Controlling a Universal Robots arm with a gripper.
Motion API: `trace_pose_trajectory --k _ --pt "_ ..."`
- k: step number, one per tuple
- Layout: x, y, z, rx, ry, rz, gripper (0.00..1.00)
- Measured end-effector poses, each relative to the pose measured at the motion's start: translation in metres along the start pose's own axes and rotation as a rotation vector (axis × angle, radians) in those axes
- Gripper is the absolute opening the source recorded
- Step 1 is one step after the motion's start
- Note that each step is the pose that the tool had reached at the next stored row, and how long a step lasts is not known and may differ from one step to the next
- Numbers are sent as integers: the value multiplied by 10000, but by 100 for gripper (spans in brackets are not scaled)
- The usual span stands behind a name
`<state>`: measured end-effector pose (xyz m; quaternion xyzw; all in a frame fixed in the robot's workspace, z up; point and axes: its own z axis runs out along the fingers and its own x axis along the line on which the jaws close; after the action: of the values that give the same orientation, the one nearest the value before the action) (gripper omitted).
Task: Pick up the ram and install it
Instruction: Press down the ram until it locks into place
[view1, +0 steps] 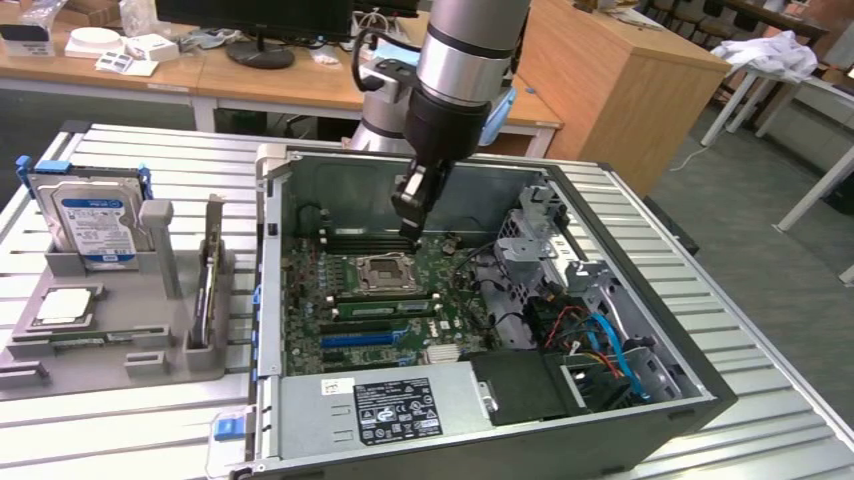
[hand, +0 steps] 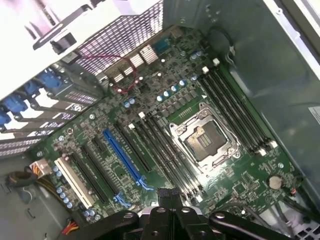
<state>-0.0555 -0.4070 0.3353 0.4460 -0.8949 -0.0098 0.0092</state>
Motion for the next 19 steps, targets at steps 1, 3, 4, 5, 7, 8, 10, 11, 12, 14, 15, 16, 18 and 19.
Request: trace_pose_trajectory --k 1,3,4,5,7,8,10,11,12,14,15,16,18,19 --pt "0 0 0 -2 -2 120 11" --pt "0 0 0 -7 -6 403 11" --pt "0 0 -1 -9 -8 539 11" --pt "0 0 0 -11 -12 670 11" --pt "0 0 0 -13 -18 892 11" --pt "0 0 0 -14 -20 1006 11" --pt "0 0 0 -15 -26 1219 11" --pt "0 0 0 -16 -29 1329 11" --pt "0 0 0 -17 -32 1440 11" --pt "0 1 0 -26 -51 2227 11" --pt "0 1 0 -30 -63 2717 11" --pt "1 1 0 -35 -73 3187 11" --pt "1 2 0 -41 -79 3515 11" --pt "1 2 0 -43 -81 3618 11"
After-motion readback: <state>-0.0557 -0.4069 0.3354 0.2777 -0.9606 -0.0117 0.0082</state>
